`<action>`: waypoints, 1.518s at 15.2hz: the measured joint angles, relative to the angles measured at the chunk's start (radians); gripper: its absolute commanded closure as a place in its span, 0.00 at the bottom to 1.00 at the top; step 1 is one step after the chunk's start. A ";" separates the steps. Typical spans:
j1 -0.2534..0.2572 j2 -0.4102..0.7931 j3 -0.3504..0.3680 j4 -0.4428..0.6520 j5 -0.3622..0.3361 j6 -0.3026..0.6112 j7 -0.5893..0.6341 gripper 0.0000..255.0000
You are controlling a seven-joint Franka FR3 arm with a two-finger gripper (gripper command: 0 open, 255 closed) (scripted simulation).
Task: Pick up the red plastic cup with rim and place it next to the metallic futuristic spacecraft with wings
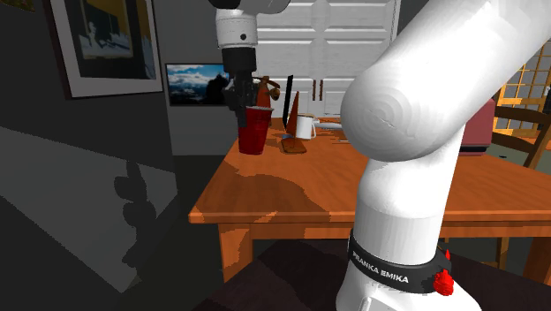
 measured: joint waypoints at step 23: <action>-0.012 -0.023 -0.026 0.270 -0.002 -0.287 -0.069 1.00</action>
